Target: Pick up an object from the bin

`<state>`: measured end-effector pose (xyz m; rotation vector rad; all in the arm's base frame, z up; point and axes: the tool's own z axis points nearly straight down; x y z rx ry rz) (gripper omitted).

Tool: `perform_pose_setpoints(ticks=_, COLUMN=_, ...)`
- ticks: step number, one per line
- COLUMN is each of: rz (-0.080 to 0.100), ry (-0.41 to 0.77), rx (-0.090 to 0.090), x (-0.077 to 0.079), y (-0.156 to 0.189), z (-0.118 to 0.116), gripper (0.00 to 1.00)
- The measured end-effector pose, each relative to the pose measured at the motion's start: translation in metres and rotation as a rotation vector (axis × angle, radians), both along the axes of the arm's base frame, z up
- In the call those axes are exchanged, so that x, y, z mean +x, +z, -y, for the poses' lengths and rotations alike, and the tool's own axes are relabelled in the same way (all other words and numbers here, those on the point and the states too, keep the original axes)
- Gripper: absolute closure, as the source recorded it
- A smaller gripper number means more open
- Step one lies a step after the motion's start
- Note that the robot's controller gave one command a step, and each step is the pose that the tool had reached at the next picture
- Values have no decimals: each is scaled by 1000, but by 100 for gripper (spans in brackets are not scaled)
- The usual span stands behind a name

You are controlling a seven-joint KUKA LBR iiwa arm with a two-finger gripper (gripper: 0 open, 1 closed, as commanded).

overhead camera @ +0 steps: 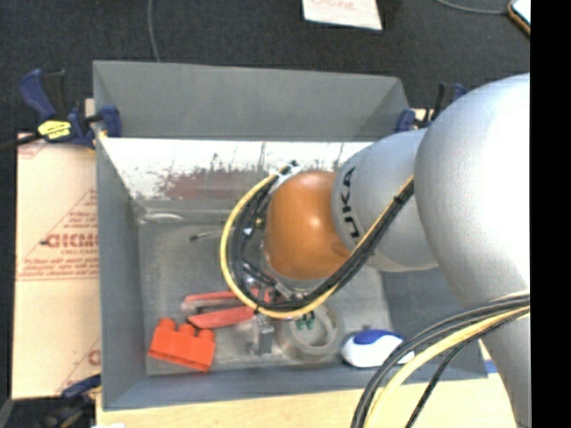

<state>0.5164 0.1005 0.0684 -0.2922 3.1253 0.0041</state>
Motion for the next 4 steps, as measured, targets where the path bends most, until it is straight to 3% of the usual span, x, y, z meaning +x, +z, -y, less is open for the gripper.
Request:
perform_pose_setpoints(ticks=1, rz=29, ry=33, rx=0, x=16, y=3, z=7, gripper=100)
perform_pose_setpoints(ticks=2, rz=29, ry=32, rx=0, x=16, y=3, z=7, gripper=100)
perform_pose_setpoints(ticks=3, rz=24, ry=13, rx=-2, x=16, y=111, z=8, gripper=100)
perform_pose_setpoints(ticks=4, rz=33, ry=28, rx=1, x=12, y=61, z=2, gripper=100)
